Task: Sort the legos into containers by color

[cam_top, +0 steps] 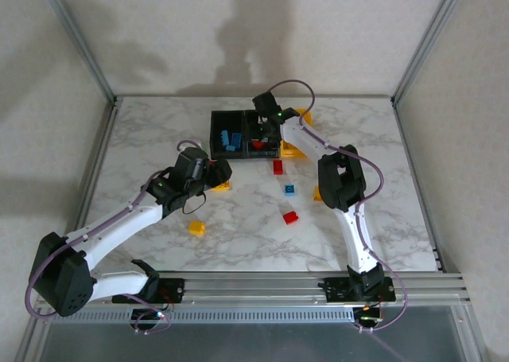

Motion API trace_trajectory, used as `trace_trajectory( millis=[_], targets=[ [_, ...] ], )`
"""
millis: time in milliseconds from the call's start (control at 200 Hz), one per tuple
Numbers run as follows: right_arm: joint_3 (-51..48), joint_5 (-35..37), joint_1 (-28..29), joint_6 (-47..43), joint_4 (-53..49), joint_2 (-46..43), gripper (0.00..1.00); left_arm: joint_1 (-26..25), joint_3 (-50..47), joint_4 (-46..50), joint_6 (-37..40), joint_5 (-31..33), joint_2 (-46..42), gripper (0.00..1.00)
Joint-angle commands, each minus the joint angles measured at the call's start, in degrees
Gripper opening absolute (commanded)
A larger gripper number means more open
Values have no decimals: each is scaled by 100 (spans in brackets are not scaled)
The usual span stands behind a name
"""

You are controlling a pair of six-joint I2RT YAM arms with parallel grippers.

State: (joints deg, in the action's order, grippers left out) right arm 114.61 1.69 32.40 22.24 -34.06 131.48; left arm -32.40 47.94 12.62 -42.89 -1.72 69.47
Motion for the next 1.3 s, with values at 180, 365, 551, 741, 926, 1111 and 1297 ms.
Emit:
trace_trajectory(
  millis=[180,365,551,741,926,1111,1297],
  targets=[
    [-888,304,126,-44,314,-1311,57,24,-105,-81,-9,-292,-24,65],
    [-2285,408,131,98,666,-2406,58,-76,-138,-308,18,-440,112,65],
    [-3877,495,131,339,1425,-3398,59,-322,-119,-861,51,-520,393,68],
    [-5201,589,165,511,2502,-3797,60,-548,-177,-1466,250,-440,583,68],
    [-5693,758,257,604,3175,-3444,63,-679,-375,-1870,350,-514,551,70],
    [-5601,817,273,681,3425,-2871,63,-688,-494,-1767,319,-427,464,70],
    [-5406,1005,275,668,3474,-2528,61,-688,-523,-1649,317,-313,383,70]
  ],
)
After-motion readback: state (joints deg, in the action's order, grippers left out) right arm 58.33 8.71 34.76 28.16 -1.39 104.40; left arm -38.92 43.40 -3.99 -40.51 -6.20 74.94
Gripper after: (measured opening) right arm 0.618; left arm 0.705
